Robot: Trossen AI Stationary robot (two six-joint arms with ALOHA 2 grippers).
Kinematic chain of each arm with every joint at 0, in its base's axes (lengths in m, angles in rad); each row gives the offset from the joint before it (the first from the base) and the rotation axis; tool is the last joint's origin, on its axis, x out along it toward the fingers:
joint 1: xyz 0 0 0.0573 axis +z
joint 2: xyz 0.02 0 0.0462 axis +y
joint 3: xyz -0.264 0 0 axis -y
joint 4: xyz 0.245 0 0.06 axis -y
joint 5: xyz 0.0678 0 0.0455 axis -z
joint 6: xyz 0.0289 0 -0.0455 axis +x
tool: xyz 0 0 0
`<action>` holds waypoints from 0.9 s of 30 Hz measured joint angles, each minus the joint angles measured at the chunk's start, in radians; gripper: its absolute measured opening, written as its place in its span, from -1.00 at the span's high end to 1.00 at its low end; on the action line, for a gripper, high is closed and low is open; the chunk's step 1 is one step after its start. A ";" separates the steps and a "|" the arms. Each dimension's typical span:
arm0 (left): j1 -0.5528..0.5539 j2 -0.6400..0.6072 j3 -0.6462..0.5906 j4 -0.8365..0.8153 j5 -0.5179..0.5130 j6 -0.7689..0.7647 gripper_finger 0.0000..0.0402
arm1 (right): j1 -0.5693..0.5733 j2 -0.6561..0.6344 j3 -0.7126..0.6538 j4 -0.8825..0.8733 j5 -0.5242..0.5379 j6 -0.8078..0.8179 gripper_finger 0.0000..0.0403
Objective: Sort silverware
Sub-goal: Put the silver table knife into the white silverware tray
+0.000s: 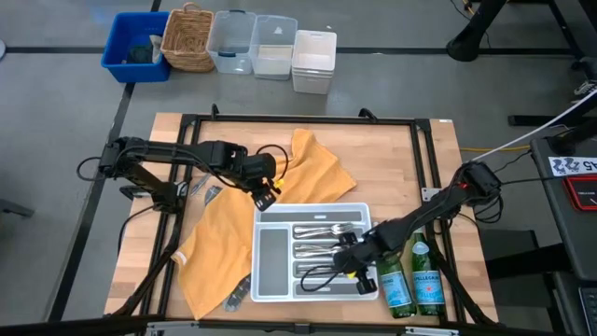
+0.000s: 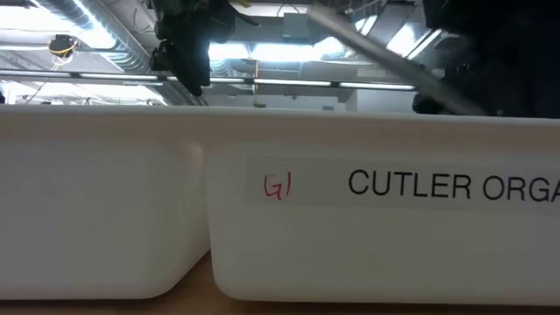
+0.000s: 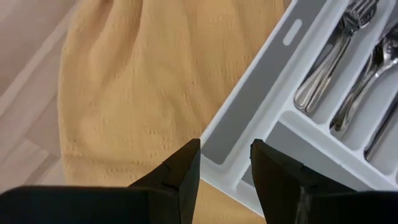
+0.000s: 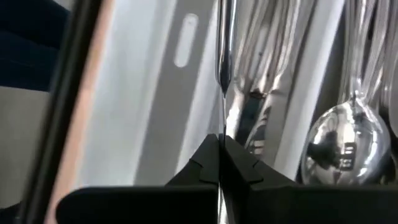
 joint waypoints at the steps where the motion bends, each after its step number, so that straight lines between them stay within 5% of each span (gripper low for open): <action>1: 0.000 0.000 0.000 0.000 -0.004 0.000 0.37 | 0.000 0.010 0.000 0.002 0.009 0.000 0.99; 11: 0.000 0.000 0.000 -0.034 -0.067 -0.073 0.37 | 0.000 0.062 0.000 0.004 0.069 0.004 0.95; 18: 0.045 0.000 0.000 -0.231 -0.144 -0.201 0.37 | 0.000 0.063 0.000 0.003 0.095 0.032 0.62; 27: 0.164 0.000 -0.035 -0.283 -0.146 -0.076 0.37 | 0.000 0.053 0.000 -0.005 0.034 0.038 0.43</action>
